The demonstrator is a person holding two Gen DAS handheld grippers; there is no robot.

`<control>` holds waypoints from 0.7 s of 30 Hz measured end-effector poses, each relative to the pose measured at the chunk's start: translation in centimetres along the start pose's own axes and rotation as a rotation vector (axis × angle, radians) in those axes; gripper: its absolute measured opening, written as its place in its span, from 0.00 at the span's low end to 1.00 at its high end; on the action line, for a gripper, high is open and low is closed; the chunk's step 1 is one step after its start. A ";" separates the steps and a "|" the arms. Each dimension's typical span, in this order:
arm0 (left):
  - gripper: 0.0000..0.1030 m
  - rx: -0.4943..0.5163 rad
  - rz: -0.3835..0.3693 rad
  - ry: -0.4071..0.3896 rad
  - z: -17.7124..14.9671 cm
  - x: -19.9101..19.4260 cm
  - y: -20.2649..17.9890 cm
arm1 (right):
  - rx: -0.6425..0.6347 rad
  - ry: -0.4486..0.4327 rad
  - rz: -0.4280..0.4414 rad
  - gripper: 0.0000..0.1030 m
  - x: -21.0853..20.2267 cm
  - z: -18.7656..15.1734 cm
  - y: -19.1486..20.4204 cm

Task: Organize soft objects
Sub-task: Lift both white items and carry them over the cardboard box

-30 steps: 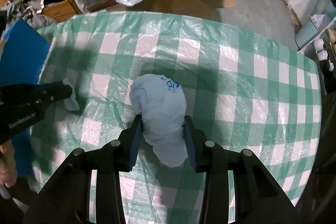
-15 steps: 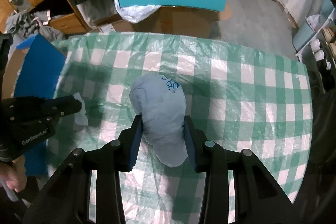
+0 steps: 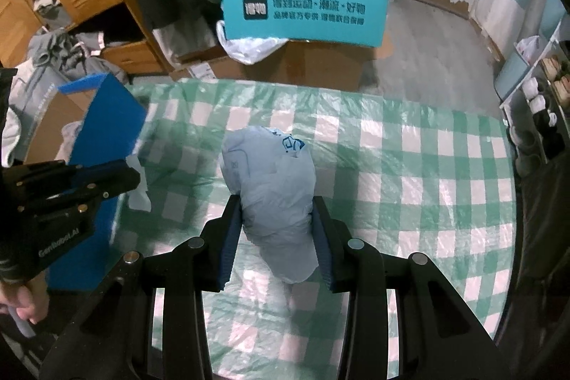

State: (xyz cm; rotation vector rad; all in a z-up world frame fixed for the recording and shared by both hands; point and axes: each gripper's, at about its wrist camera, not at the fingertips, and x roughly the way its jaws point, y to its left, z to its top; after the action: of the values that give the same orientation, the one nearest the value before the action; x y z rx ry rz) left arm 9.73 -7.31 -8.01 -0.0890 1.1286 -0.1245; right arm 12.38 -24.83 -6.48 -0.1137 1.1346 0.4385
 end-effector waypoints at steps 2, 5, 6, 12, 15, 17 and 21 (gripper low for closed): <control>0.11 0.011 -0.003 -0.019 -0.2 -1.0 -0.3 | -0.003 -0.013 0.007 0.36 -0.5 0.1 0.4; 0.11 0.025 -0.001 -0.047 -0.5 -2.5 -0.5 | -0.008 -0.031 0.024 0.36 -1.3 0.0 1.1; 0.11 0.030 0.000 -0.056 -0.6 -3.0 -0.5 | -0.010 -0.036 0.030 0.36 -1.6 0.0 1.4; 0.11 0.041 0.018 -0.099 -1.1 -5.2 0.1 | -0.032 -0.057 0.057 0.36 -2.7 0.2 3.0; 0.11 0.037 0.027 -0.116 -1.5 -6.2 0.7 | -0.046 -0.068 0.069 0.36 -3.1 0.6 4.2; 0.11 0.026 0.028 -0.122 -1.6 -6.6 1.4 | -0.056 -0.073 0.076 0.36 -3.3 0.8 4.8; 0.11 0.006 0.044 -0.135 -2.0 -7.5 2.9 | -0.087 -0.079 0.095 0.36 -3.5 1.3 6.7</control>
State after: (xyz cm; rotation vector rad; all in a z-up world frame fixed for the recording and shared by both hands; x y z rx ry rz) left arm 4.91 -3.42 -2.53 -0.0661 0.9944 -0.0815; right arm 9.62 -19.27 -1.89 -0.1175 1.0463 0.5727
